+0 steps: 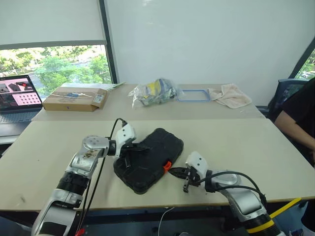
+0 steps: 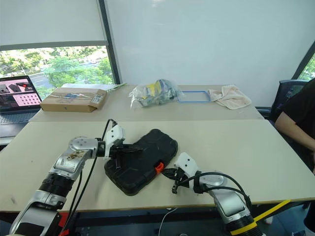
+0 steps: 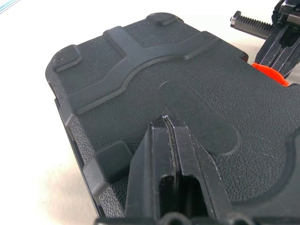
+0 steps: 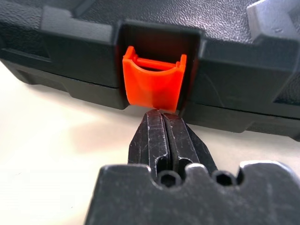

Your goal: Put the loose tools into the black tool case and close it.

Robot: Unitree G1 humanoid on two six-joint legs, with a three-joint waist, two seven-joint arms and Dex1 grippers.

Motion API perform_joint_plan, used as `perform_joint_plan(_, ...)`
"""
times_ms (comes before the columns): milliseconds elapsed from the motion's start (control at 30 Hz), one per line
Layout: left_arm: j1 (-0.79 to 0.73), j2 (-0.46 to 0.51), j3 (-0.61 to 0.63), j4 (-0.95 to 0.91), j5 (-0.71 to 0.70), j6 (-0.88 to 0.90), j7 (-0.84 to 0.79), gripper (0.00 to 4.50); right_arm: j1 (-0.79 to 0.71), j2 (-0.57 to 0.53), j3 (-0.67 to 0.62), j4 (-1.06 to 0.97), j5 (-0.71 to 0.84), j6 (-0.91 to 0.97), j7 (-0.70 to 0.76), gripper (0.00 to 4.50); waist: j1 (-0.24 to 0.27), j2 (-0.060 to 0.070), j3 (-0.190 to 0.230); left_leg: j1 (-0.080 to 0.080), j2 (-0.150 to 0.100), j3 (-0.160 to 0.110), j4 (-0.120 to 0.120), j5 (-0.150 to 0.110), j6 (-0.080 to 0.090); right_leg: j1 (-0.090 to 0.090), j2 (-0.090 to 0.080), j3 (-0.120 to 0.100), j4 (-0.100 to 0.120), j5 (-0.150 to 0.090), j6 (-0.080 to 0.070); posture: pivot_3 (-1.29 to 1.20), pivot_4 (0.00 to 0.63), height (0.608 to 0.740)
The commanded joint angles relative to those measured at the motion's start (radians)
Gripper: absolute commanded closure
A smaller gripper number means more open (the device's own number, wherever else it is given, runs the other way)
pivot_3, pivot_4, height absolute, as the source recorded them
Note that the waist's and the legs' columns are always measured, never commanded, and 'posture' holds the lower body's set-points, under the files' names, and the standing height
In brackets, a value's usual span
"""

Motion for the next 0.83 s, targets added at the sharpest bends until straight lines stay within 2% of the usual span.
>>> perform_joint_plan(33,0.07,0.002,-0.013,0.03,0.009,-0.007,-0.002,4.5,-0.029,0.006,-0.038,-0.08,0.042,-0.068,0.012,4.48,-0.002,0.0,0.0,0.0,0.0,0.0,0.0,0.0,0.0,0.0,0.0,0.0,0.0,0.0,0.0,0.0,0.15,0.74)
perform_joint_plan(133,0.104,0.009,0.067,-0.012,-0.063,-0.035,-0.017,4.5,0.028,-0.046,-0.084,-0.129,0.083,-0.078,0.062,4.48,-0.002,0.001,0.0,-0.001,0.0,0.0,-0.001,0.0,0.0,-0.002,0.0,0.001,0.0,0.001,-0.002,0.0,0.15,0.74)
perform_joint_plan(200,0.181,0.062,0.169,-0.092,-0.135,-0.067,-0.042,3.99,0.095,-0.114,-0.164,-0.182,0.161,-0.072,0.13,3.92,-0.003,0.003,0.0,-0.002,0.0,0.0,-0.002,0.0,0.0,-0.003,-0.001,0.001,0.0,0.004,-0.007,0.0,0.15,0.74)
perform_joint_plan(233,0.225,0.096,0.208,-0.124,-0.153,-0.086,-0.054,3.88,0.122,-0.145,-0.2,-0.192,0.179,-0.084,0.15,3.78,-0.004,0.003,0.0,-0.002,0.0,0.0,-0.002,0.0,0.0,-0.004,-0.001,0.001,0.0,0.004,-0.007,0.0,0.15,0.74)
perform_joint_plan(267,0.264,0.126,0.238,-0.146,-0.162,-0.102,-0.06,3.36,0.144,-0.172,-0.227,-0.199,0.194,-0.094,0.168,3.28,-0.005,0.003,0.0,-0.002,0.0,0.001,-0.002,-0.001,-0.001,-0.005,-0.001,0.001,-0.001,0.004,-0.007,0.0,0.15,0.74)
perform_joint_plan(333,0.34,0.167,0.298,-0.164,-0.199,-0.156,-0.091,2.73,0.172,-0.215,-0.267,-0.185,0.191,-0.145,0.189,2.72,-0.004,0.004,0.001,-0.002,0.0,0.001,-0.003,-0.003,-0.002,-0.005,-0.001,0.001,-0.001,0.004,-0.007,0.0,0.15,0.74)
perform_joint_plan(433,0.47,0.236,0.38,-0.173,-0.195,-0.214,-0.086,1.45,0.208,-0.27,-0.326,-0.108,0.174,-0.295,0.254,1.58,0.005,0.005,0.001,-0.004,0.0,0.002,-0.003,-0.003,-0.001,-0.008,-0.002,0.0,-0.002,0.003,-0.007,0.0,0.15,0.74)
perform_joint_plan(500,0.54,0.261,0.426,-0.174,-0.191,-0.242,-0.066,0.84,0.208,-0.276,-0.361,-0.036,0.192,-0.425,0.312,1.04,0.007,0.006,0.003,-0.004,-0.001,0.003,-0.003,-0.006,0.0,-0.008,-0.003,0.001,-0.003,0.002,-0.005,0.0,0.15,0.74)
perform_joint_plan(567,0.605,0.273,0.467,-0.17,-0.187,-0.275,-0.044,0.1,0.208,-0.304,-0.385,0.034,0.203,-0.481,0.364,0.29,0.015,0.005,0.005,-0.005,-0.001,0.005,-0.003,-0.007,0.001,-0.008,-0.004,0.001,-0.003,0.001,-0.004,0.0,0.15,0.74)
perform_joint_plan(600,0.64,0.279,0.482,-0.17,-0.189,-0.288,-0.045,0.0,0.206,-0.321,-0.396,0.06,0.221,-0.474,0.392,0.03,0.021,0.005,0.007,-0.006,-0.001,0.005,-0.002,-0.007,0.001,-0.009,-0.004,0.001,-0.003,0.001,-0.004,0.0,0.15,0.74)
perform_joint_plan(833,0.739,0.264,0.521,-0.196,-0.171,-0.359,0.026,0.0,0.172,-0.335,-0.409,0.178,0.223,-0.513,0.423,0.03,0.032,0.005,0.008,-0.012,-0.001,0.005,-0.001,-0.006,0.0,-0.015,-0.005,0.0,-0.003,0.002,-0.005,0.0,0.15,0.74)
